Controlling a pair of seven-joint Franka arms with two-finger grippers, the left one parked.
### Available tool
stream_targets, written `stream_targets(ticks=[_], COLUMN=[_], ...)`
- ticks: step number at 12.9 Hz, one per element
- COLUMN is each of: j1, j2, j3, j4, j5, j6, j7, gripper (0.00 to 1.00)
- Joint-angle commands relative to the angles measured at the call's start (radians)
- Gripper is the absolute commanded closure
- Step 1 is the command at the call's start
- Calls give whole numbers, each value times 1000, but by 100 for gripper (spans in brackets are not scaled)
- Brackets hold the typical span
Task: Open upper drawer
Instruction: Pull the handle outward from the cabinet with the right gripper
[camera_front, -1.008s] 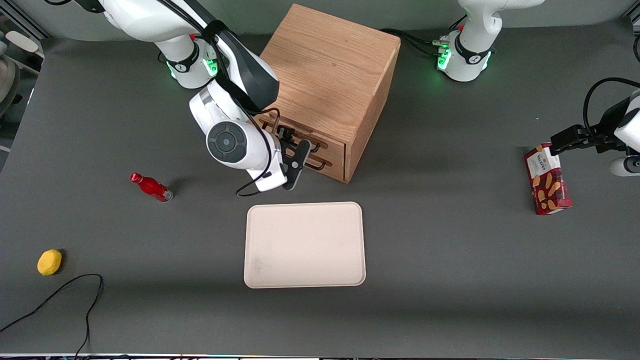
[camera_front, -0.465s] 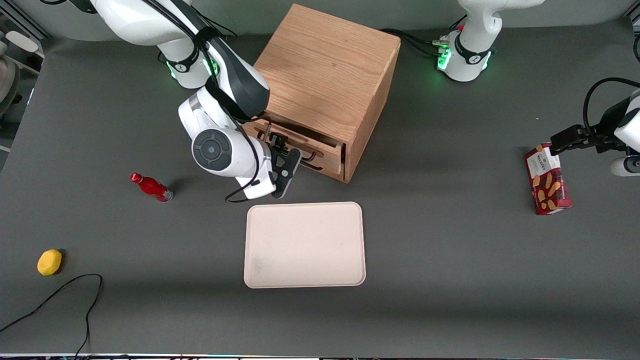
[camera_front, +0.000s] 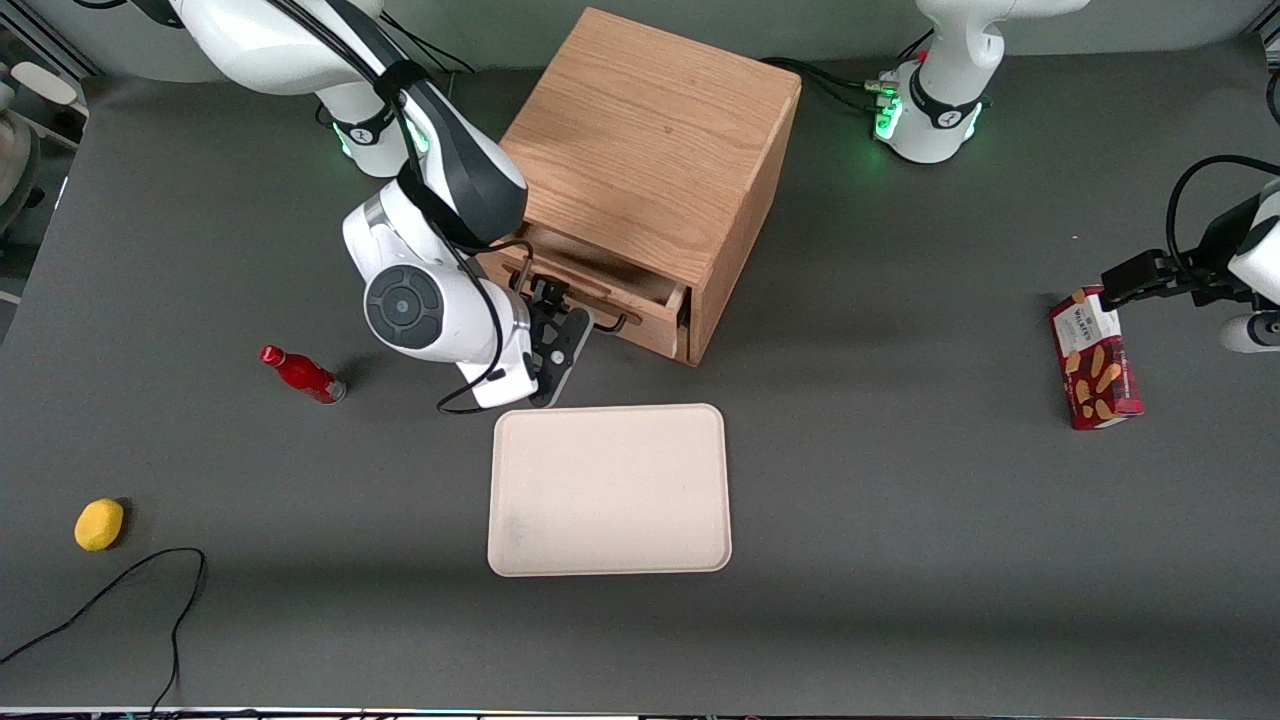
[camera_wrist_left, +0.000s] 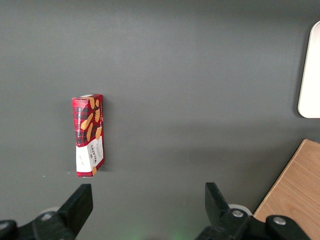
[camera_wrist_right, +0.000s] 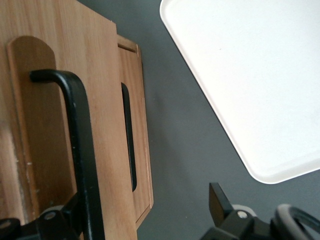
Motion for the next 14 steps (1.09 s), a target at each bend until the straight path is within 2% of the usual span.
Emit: stream_targets(ticks=[1, 14], j1=[-6, -33], j2=[-3, 2], j3=[1, 0], j4=[7, 13], j5=[12, 7], j6=[20, 76], j7=[-24, -30], gripper=[0, 0])
